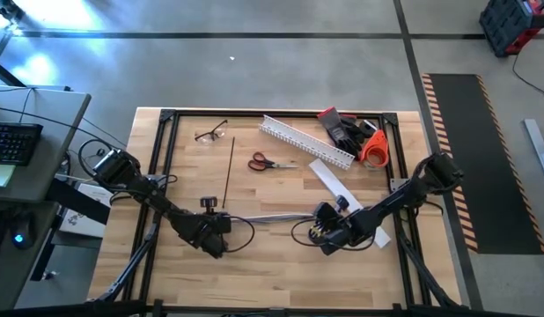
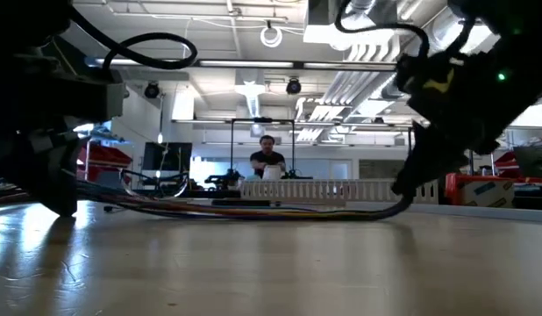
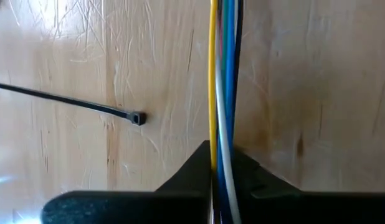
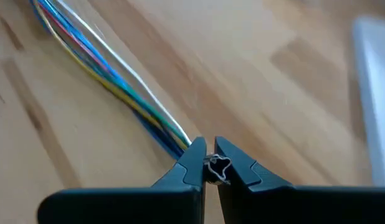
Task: Ziptie cables
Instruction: Prepare the cable wires, then wrap the cable wires with a black ziptie
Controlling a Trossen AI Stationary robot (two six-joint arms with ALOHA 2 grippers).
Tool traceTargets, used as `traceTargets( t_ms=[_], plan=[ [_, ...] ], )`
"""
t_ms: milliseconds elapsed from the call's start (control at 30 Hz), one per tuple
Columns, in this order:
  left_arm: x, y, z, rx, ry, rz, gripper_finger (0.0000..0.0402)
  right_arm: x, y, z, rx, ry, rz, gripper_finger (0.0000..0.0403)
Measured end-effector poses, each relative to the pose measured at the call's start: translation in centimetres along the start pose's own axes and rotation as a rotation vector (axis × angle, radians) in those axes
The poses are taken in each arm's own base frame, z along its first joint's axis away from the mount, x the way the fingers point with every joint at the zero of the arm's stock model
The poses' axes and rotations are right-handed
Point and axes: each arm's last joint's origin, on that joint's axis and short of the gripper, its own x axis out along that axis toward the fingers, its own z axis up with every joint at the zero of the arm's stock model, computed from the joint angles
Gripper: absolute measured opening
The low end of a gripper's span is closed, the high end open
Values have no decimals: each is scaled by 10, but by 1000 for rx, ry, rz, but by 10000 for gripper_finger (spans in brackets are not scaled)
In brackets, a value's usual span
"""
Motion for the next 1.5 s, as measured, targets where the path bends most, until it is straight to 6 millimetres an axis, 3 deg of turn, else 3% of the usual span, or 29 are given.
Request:
traceTargets(
  t_ms=[167,333,500,733,900,1033,1167,1333,1500],
  plan=[
    [-3,3,-8,-34,81,12,57,-3,1,-10,11,45,31,3],
    [-15,17,-30,-62,249,95,97,-9,4,-16,19,39,43,9],
    [-39,34,-40,-137,235,137,110,-13,3,-17,24,69,62,73],
    [-72,62,-38,-305,-94,120,101,-38,13,3,-102,39,182,195],
    [-82,79,-23,-440,-285,77,84,-67,30,24,-258,-78,265,231],
    [-65,91,-11,-578,-303,45,68,-81,40,37,-297,-186,257,230],
    [-30,102,-7,-671,-240,-30,65,-84,45,41,-293,-245,274,223],
    [7,121,-8,-771,-272,-68,88,-81,44,41,-292,-245,269,214],
    [30,136,-12,-837,-284,-154,108,-81,44,41,-291,-252,262,211]
  ],
)
